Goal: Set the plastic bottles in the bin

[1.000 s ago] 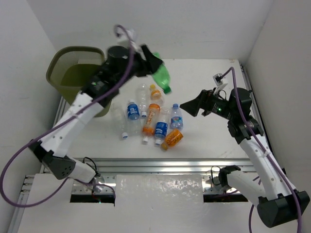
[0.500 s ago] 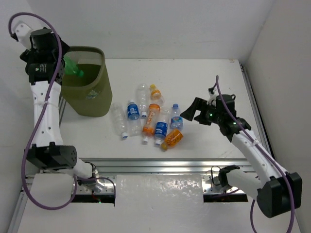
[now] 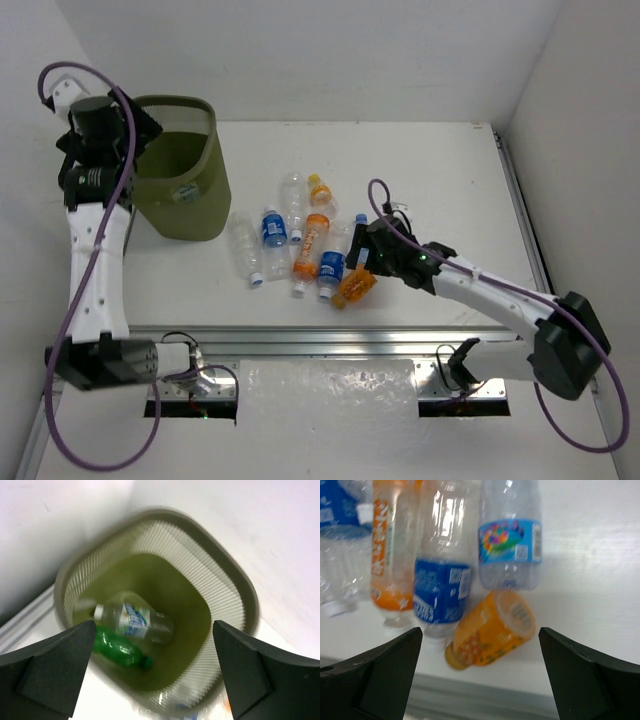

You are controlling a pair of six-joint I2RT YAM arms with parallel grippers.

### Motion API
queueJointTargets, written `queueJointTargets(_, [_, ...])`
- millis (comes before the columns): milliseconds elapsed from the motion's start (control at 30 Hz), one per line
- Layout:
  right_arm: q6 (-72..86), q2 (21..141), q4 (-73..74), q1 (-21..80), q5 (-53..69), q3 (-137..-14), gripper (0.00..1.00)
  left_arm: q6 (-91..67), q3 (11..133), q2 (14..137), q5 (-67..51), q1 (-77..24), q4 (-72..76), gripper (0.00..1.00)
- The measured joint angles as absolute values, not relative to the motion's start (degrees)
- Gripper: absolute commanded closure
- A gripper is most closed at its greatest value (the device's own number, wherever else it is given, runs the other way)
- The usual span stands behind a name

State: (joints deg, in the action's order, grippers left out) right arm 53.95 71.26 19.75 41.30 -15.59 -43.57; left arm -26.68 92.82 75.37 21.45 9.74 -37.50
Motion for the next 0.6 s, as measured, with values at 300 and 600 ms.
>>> queueJointTargets(300, [41.21, 85.08, 18.68, 35.18, -17.67, -53.69, 0.13, -22.85, 79.20, 60.84, 11.51, 9.74, -32.86, 0.00])
queueJointTargets(600, [32.10, 94.52, 15.77, 30.06, -7.99, -53.71, 0.31, -22.06, 76.69, 63.26, 1.76, 9.34, -31.68, 0.00])
